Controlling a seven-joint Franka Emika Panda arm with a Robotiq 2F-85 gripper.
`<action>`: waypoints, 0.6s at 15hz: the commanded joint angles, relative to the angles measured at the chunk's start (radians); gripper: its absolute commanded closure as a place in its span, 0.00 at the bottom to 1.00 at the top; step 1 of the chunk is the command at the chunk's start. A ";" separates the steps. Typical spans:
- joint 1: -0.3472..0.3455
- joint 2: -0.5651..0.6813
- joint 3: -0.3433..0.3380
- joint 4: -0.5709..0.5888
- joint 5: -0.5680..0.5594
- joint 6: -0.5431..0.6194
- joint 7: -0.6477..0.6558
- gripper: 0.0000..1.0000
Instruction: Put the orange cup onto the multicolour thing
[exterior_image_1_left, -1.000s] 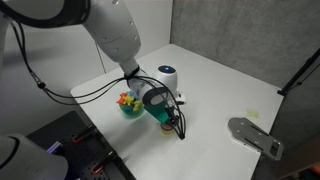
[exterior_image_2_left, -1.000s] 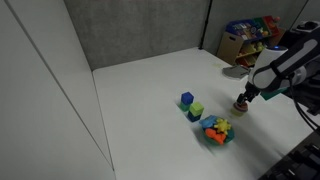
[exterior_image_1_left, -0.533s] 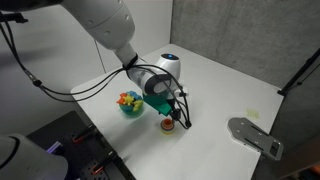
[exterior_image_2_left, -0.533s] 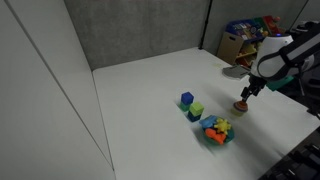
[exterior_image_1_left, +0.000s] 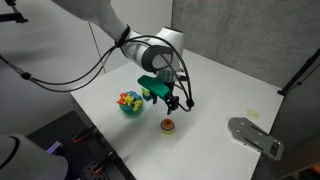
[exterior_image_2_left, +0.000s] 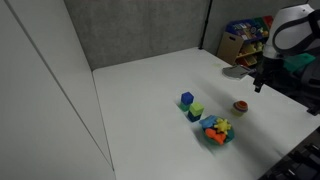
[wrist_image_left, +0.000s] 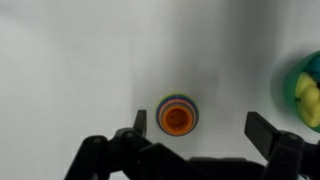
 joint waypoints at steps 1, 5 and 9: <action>-0.008 -0.153 0.009 -0.052 -0.009 -0.132 0.044 0.00; -0.014 -0.303 0.008 -0.092 -0.006 -0.256 0.098 0.00; -0.029 -0.456 0.005 -0.129 0.000 -0.364 0.103 0.00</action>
